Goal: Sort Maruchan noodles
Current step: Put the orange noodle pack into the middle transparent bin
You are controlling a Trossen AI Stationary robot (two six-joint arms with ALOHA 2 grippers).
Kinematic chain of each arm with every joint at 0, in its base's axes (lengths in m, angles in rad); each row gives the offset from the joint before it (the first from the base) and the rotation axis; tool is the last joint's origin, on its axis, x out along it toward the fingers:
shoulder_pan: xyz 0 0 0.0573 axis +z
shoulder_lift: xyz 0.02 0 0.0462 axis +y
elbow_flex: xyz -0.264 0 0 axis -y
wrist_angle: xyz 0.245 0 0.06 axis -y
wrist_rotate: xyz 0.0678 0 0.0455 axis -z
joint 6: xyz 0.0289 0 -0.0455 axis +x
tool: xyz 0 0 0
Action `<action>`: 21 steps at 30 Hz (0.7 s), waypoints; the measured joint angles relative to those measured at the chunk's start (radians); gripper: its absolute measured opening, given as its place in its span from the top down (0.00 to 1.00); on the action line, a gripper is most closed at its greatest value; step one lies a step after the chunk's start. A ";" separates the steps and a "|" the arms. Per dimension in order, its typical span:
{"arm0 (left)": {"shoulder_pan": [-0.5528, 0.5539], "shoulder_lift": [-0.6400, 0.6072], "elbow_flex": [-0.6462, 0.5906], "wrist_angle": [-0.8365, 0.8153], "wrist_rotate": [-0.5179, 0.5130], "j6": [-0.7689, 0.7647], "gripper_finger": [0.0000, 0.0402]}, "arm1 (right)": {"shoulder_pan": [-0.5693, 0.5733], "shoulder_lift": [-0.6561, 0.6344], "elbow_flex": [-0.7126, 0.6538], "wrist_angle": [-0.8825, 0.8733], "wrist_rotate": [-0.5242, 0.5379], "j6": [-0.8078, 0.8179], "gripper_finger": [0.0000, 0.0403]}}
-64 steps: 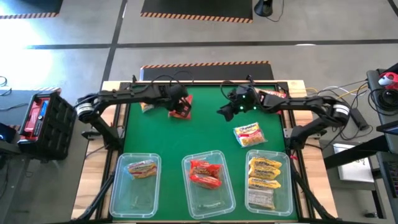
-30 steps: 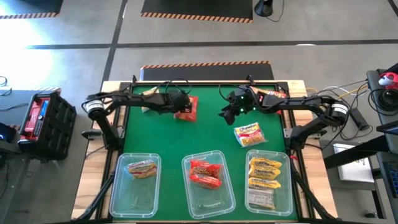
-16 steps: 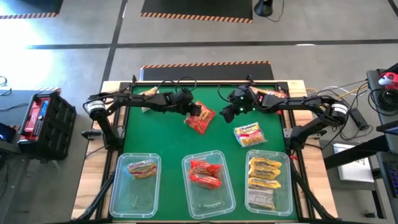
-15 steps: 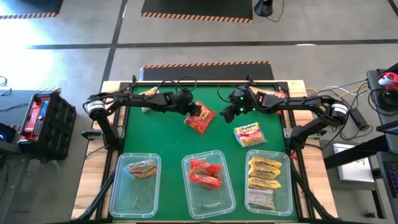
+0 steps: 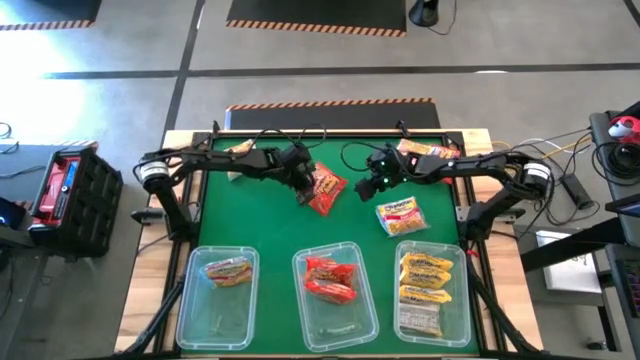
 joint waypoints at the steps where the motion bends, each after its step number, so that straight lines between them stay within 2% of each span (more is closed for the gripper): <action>1: -0.006 0.000 0.000 0.001 0.047 0.054 0.63 | 0.000 0.003 0.000 -0.002 0.001 -0.018 0.54; 3: -0.028 0.000 0.000 0.001 0.118 0.150 0.64 | 0.000 0.011 0.000 0.000 0.000 -0.054 0.54; 5: -0.050 0.000 0.000 0.001 0.111 0.215 0.65 | 0.000 0.018 0.000 -0.007 0.001 -0.080 0.54; 10: -0.077 0.003 0.000 0.007 -0.069 0.337 0.66 | 0.000 0.046 0.000 -0.018 0.000 -0.105 0.54; 12: -0.082 0.004 0.000 0.008 -0.126 0.347 0.67 | 0.000 0.056 0.000 -0.021 0.000 -0.106 0.54; 18: -0.081 0.015 0.000 0.014 -0.129 0.339 0.68 | 0.000 0.074 -0.001 -0.027 -0.001 -0.108 0.54; 21: -0.082 0.046 0.000 0.032 -0.130 0.234 0.68 | 0.000 0.074 -0.001 -0.028 -0.001 -0.107 0.54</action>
